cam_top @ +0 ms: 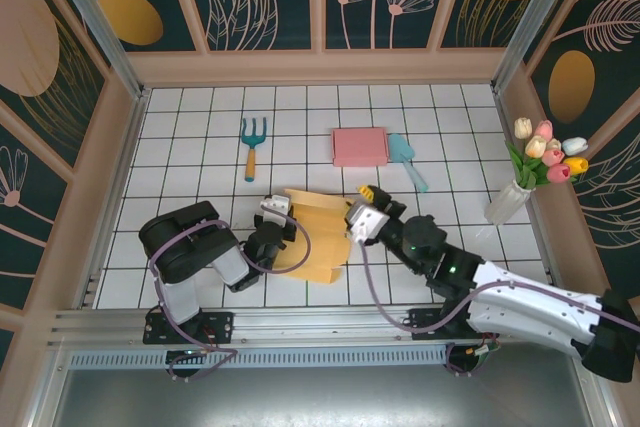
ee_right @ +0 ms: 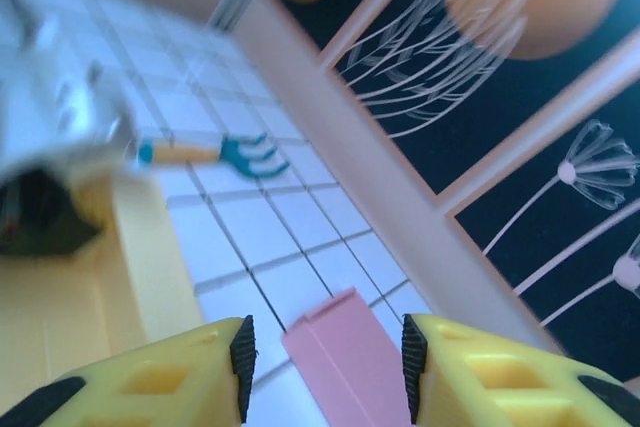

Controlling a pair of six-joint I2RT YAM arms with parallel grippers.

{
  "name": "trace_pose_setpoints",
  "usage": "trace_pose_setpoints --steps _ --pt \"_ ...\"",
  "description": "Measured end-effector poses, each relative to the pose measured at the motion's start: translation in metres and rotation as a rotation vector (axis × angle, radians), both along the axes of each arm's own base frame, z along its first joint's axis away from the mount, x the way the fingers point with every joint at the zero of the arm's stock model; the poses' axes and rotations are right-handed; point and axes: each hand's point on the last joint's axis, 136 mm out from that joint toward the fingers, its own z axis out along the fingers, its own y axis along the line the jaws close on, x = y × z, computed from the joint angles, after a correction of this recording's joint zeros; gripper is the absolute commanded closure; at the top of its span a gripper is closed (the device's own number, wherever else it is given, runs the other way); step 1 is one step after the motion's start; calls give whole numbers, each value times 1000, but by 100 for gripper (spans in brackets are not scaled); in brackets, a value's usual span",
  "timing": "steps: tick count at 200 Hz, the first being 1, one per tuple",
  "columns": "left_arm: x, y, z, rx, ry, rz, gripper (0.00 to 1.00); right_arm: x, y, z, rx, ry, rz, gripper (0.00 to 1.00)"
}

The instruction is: Fold the paper box

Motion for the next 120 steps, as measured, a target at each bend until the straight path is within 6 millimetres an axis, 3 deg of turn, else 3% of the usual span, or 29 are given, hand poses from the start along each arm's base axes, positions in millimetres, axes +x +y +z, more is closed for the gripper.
trace_pose_setpoints --steps 22,47,65,101,120 --pt "-2 1 0 -2 -5 -11 100 5 -8 29 255 188 -65 47" --pt "-8 5 0 -5 -12 -29 100 18 -14 29 440 406 -162 47" --pt "-10 7 1 -9 -16 -28 100 23 -7 8 520 550 -212 47" --pt "-11 8 1 -12 -18 -28 100 26 14 -61 514 774 -279 47" --pt "-11 11 1 -14 -21 -15 100 28 21 -81 516 831 -310 46"
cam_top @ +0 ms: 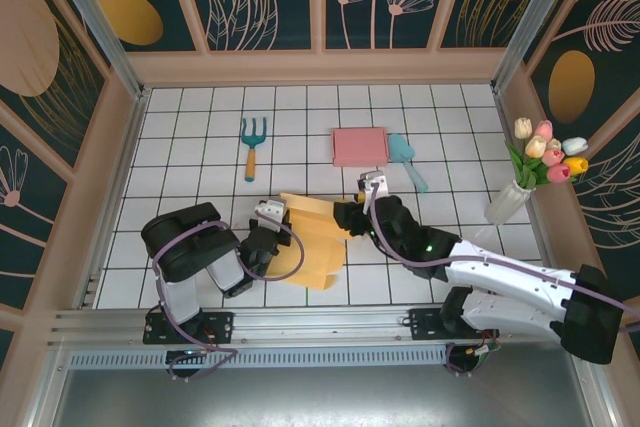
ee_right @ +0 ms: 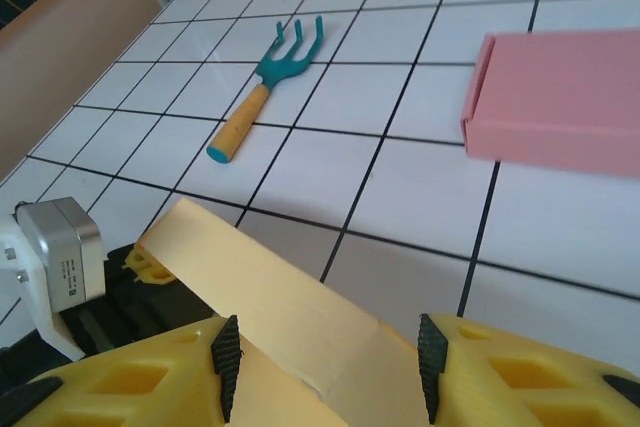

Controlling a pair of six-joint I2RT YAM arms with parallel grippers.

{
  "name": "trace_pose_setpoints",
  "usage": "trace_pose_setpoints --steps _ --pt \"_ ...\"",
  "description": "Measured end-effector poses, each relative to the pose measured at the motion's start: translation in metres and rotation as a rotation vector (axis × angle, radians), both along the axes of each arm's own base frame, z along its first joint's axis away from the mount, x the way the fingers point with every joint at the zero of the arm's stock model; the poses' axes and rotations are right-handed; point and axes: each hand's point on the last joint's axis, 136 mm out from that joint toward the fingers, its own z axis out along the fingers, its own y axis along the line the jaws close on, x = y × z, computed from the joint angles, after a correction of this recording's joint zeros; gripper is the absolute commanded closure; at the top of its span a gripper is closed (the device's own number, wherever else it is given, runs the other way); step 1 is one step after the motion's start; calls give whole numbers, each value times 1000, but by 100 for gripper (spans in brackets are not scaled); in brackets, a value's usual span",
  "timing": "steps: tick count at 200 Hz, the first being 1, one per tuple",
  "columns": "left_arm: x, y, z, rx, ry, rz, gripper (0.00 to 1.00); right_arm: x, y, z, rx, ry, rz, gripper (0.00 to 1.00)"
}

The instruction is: Fold the paper box

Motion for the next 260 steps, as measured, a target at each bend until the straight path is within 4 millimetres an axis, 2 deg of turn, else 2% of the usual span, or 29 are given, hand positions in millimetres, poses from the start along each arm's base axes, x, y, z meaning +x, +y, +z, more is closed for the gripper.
trace_pose_setpoints --steps 9,31,43,83,114,164,202,260 --pt "-1 3 -1 4 0 10 100 5 9 -8 7 20 -9 46" --pt "0 6 0 2 -2 26 100 6 20 -49 -51 102 -19 46" --pt "0 8 -1 3 -3 37 100 5 22 -57 -58 120 -24 45" --pt "1 13 0 -1 -6 62 100 5 29 -50 13 105 -49 44" --pt "1 13 0 -2 -5 64 100 3 26 -57 48 119 -61 43" --pt "1 13 -1 -2 -4 63 100 -1 44 -51 186 145 -16 44" --pt "3 18 0 0 -7 85 100 4 50 -49 291 179 -4 46" --pt "3 18 0 -1 -7 91 100 -3 45 -52 423 215 23 47"
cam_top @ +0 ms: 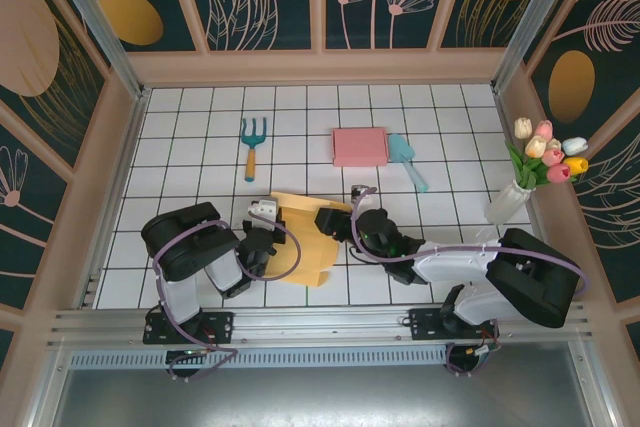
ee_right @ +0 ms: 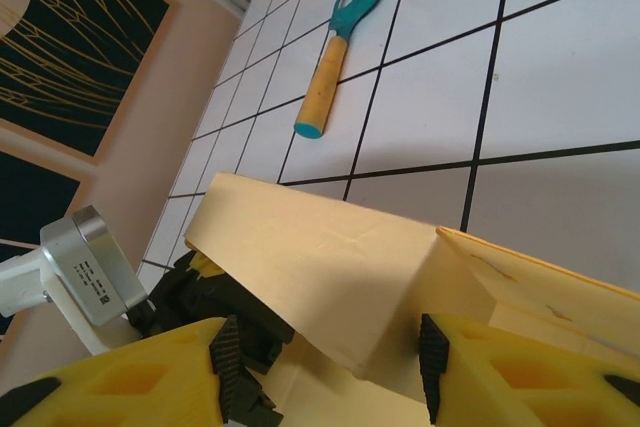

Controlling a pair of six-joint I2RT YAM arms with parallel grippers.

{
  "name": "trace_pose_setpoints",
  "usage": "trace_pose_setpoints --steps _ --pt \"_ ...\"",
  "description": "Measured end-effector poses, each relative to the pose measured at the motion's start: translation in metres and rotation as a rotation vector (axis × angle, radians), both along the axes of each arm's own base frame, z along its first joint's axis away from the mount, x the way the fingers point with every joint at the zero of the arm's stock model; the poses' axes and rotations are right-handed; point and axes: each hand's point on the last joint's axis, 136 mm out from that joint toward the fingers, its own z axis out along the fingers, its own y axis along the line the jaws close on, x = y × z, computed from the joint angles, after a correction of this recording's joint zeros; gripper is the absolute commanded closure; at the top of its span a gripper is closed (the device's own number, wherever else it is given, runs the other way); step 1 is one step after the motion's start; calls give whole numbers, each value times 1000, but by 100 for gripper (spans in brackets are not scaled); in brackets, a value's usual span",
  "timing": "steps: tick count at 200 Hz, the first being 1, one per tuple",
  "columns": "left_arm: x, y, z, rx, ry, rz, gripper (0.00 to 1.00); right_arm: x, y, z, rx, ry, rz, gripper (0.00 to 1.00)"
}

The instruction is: Fold the paper box

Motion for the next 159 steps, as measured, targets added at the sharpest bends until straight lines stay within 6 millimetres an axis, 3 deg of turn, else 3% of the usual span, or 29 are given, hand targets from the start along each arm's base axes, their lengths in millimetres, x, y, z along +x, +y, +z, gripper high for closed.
trace_pose_setpoints --steps 45,76,159 --pt "0 0 0 2 0 2 100 1 -20 -6 -77 -26 -52 47" --pt "2 -1 0 2 1 4 100 0 -38 -28 -178 -27 -78 47" --pt "3 -3 -1 5 5 5 100 10 -53 -79 -349 22 -124 45"
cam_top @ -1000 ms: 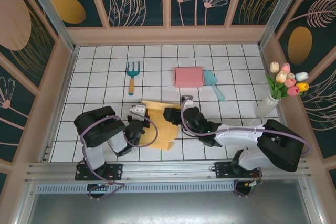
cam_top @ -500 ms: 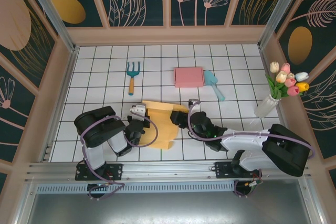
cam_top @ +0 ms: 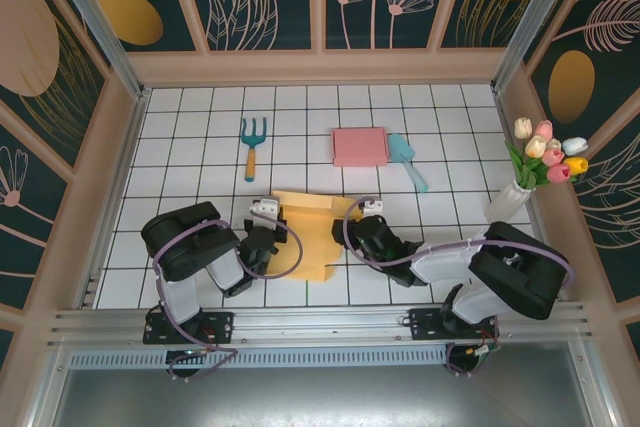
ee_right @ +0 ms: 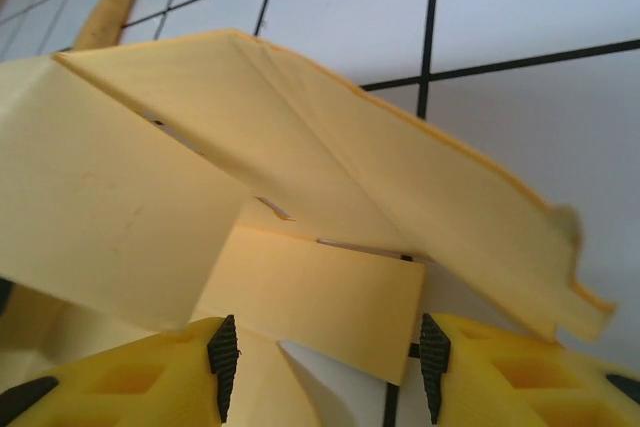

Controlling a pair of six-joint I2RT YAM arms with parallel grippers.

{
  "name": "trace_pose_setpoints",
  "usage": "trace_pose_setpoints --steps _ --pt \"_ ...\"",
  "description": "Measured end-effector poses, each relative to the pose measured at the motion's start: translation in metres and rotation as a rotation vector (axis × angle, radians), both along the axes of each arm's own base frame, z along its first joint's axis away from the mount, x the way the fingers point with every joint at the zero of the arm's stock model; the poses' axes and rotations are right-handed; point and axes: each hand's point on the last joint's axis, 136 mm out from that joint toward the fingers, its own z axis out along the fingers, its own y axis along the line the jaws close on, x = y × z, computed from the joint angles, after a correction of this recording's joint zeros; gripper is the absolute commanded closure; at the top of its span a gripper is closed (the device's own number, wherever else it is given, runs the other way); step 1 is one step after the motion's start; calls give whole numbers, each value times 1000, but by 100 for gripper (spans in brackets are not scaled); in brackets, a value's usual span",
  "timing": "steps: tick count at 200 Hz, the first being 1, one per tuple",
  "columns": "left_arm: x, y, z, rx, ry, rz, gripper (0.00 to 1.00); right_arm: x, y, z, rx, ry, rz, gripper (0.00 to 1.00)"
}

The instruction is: Fold the paper box

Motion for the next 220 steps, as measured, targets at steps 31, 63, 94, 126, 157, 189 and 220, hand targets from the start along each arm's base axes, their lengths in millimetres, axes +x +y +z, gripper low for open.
trace_pose_setpoints --steps 31,63,94,126,157,189,220 --pt "1 0 0 0 0 2 100 1 0 -19 -46 32 -3 45" --pt "1 1 0 1 -1 8 100 8 11 -17 -13 21 2 46" --pt "3 6 1 7 -5 34 100 6 19 -14 13 -1 42 46" --pt "4 11 0 15 -7 60 100 -1 32 -5 -6 -68 109 46" --pt "5 11 0 15 -5 58 100 -3 59 16 31 -139 175 46" --pt "4 2 0 7 -2 26 100 -11 80 10 30 -130 245 46" --pt "4 2 0 7 -1 26 100 -13 84 5 20 -125 267 46"
